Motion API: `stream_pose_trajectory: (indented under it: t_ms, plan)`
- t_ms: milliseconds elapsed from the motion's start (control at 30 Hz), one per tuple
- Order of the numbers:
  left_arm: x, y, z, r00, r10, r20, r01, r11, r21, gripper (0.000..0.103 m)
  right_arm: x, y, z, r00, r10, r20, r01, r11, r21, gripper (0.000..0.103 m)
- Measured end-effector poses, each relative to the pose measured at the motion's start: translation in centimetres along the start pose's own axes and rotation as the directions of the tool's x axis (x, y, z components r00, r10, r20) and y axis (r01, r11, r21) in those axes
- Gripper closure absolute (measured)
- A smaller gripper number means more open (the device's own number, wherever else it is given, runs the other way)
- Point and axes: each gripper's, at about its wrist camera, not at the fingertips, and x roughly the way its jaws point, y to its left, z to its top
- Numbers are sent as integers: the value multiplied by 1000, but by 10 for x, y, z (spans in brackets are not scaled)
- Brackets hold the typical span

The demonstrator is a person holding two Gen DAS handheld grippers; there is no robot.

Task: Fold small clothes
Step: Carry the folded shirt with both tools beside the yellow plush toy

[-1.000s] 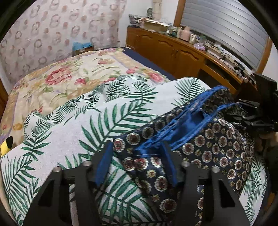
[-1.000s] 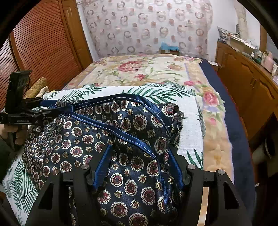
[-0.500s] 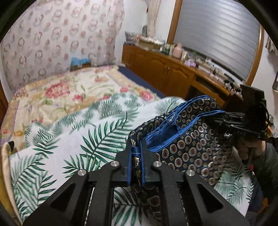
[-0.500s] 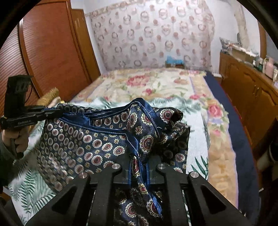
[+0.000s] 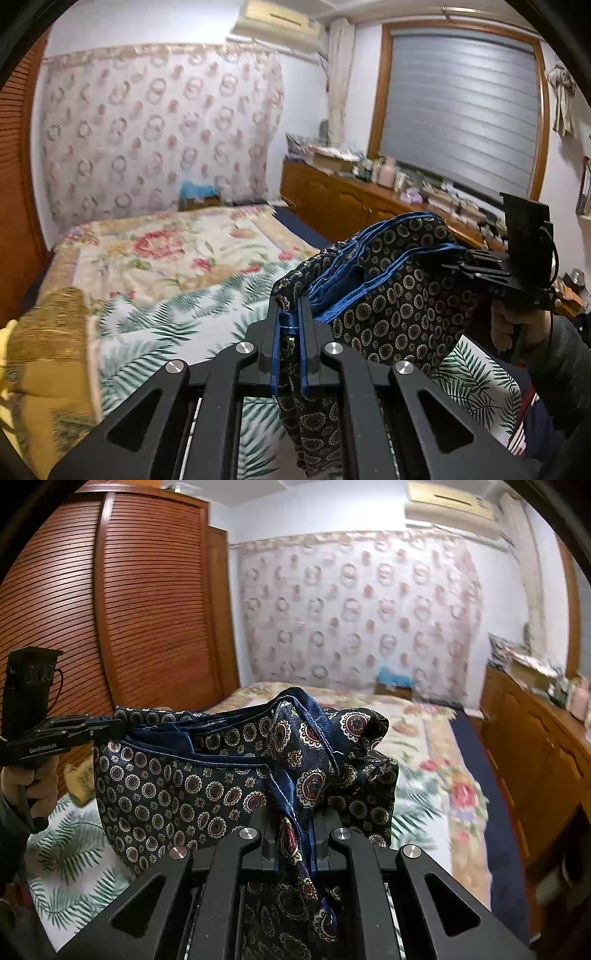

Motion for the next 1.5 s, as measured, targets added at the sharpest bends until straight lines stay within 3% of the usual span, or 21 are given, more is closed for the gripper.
stream_pose_trajectory:
  t_ms: [200, 367, 667, 967, 1233, 1333, 1500]
  plan:
    - [-47, 35, -7, 992, 113, 64, -111, 993, -28, 94, 29, 26, 18, 997, 71, 12, -70, 994, -89, 93]
    - [-71, 78, -16, 970, 229, 80, -223, 972, -75, 94, 70, 51, 43, 989, 150, -7, -148, 971, -187, 93]
    - [-107, 152, -54, 901, 424, 91, -399, 893, -208, 94, 141, 102, 97, 963, 263, -65, -268, 891, -367, 93]
    - [-134, 187, -116, 860, 509, 40, -470, 819, -330, 94, 229, 149, 138, 930, 327, -169, -366, 776, -514, 93]
    - [-142, 191, -149, 850, 526, -25, -495, 783, -376, 94, 282, 170, 142, 898, 353, -261, -439, 713, -546, 93]
    - [-139, 195, -154, 844, 534, -50, -510, 770, -384, 94, 293, 166, 145, 891, 363, -272, -453, 723, -521, 88]
    - [-133, 200, -159, 831, 550, -84, -536, 750, -387, 94, 291, 148, 158, 914, 330, -237, -406, 783, -471, 48]
